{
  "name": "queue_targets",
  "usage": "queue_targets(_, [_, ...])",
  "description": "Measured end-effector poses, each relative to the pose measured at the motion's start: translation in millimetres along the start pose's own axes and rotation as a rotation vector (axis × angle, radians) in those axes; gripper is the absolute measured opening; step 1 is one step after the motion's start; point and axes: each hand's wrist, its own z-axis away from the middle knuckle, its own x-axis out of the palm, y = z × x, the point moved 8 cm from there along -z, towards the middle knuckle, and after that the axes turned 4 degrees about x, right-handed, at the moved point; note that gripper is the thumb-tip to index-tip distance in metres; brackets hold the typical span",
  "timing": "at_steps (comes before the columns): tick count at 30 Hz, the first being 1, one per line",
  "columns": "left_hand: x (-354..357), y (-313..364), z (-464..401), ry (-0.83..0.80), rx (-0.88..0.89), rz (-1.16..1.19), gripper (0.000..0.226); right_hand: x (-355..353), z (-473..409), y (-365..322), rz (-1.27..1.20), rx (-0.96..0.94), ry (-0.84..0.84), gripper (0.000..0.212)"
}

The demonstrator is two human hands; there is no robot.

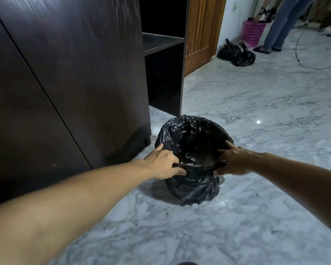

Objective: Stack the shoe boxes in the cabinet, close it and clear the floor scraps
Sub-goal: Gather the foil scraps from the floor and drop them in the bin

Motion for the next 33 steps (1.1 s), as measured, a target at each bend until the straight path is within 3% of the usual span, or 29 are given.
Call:
queue_targets(8, [-8, -16, 10, 0.030, -0.131, -0.047, 0.051, -10, -4, -21, -0.060, -0.059, 0.131, 0.063])
queue_targets(15, [-16, -52, 21, 0.104, -0.247, -0.092, 0.052, -31, -29, -37, -0.141, 0.101, 0.328, 0.070])
queue_targets(20, [-20, -83, 28, 0.162, -0.383, -0.145, 0.062, -40, -53, -59, -0.351, 0.166, 0.329, 0.097])
queue_targets(26, [-20, -103, 32, 0.177, -0.452, -0.105, 0.067, -54, -65, -71, -0.401, 0.154, 0.394, 0.087])
queue_targets(33, [-25, -102, 37, 0.139, -0.422, -0.071, 0.077, -57, -62, -73, -0.314, 0.138, 0.386, 0.096])
